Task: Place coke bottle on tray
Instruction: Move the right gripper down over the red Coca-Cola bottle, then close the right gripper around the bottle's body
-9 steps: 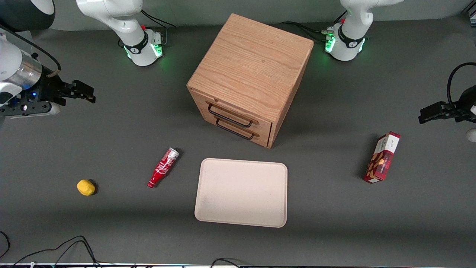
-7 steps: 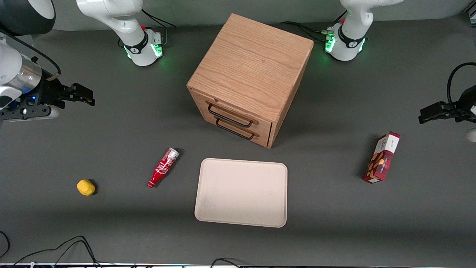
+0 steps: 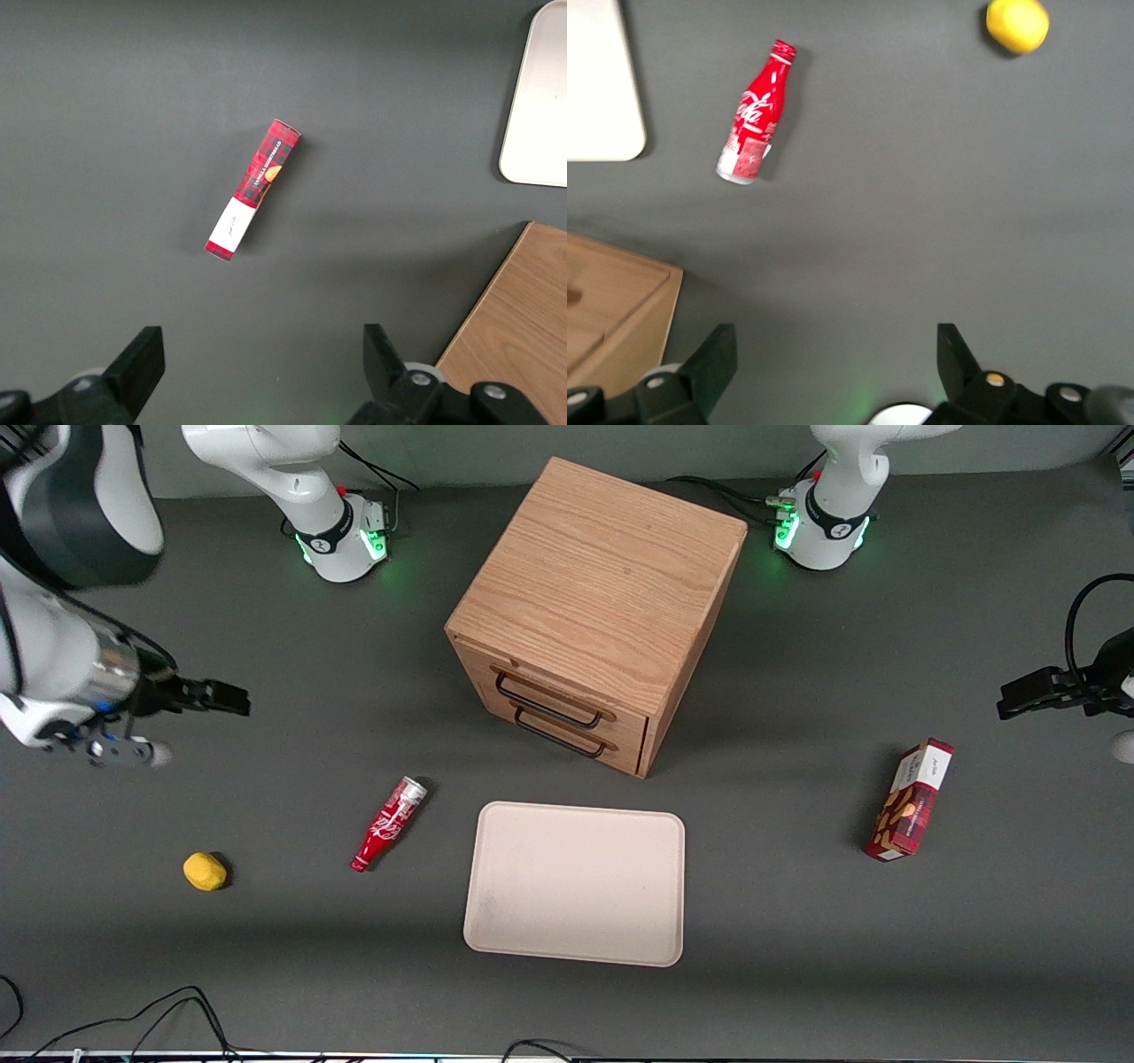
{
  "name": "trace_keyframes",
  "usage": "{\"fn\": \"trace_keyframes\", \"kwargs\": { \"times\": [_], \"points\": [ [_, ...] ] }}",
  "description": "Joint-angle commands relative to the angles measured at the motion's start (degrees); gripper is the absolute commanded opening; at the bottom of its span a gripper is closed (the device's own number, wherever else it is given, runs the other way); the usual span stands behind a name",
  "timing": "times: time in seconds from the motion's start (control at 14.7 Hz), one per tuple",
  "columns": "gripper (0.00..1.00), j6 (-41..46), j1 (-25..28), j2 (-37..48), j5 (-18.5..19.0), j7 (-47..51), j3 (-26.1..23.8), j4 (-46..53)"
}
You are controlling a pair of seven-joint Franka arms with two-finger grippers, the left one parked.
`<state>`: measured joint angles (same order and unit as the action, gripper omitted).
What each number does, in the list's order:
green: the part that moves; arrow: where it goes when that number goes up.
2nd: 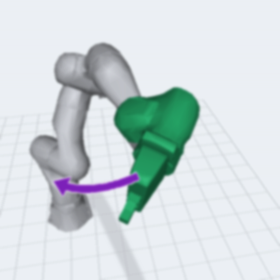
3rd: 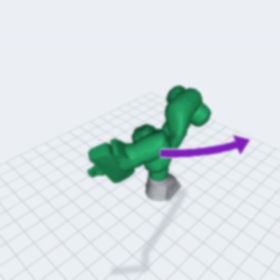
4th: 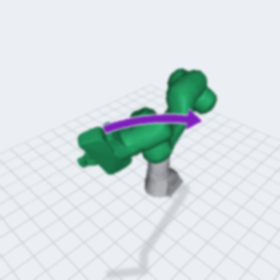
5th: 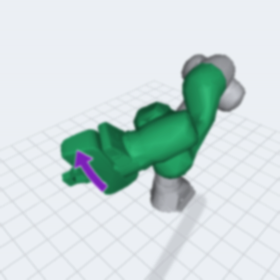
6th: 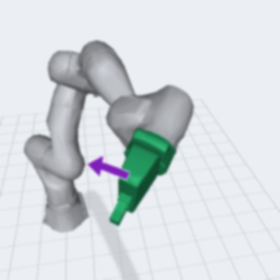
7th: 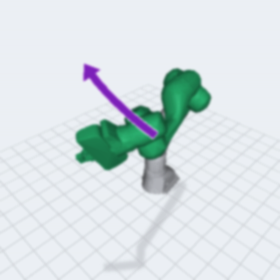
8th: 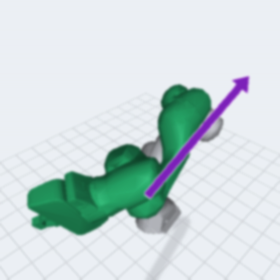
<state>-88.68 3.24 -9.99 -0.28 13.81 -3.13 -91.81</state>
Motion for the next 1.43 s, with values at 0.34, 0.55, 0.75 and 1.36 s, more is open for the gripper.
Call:
{"fn": "trace_keyframes", "kwargs": {
  "times": [0.34,0.55,0.75,1.36],
  "points": [
    [1.00,-27.9,4.4,-9.1,0.6,20.3,-1.3,-12.4],
    [1.00,-37.9,4.5,-12.4,1.0,27.2,-1.6,-15.9],
    [1.00,-43.6,6.6,-16.8,3.5,33.2,-1.6,-16.2],
    [1.00,-51.6,6.7,-23.0,5.2,41.1,-1.4,-15.8]
  ]
}}
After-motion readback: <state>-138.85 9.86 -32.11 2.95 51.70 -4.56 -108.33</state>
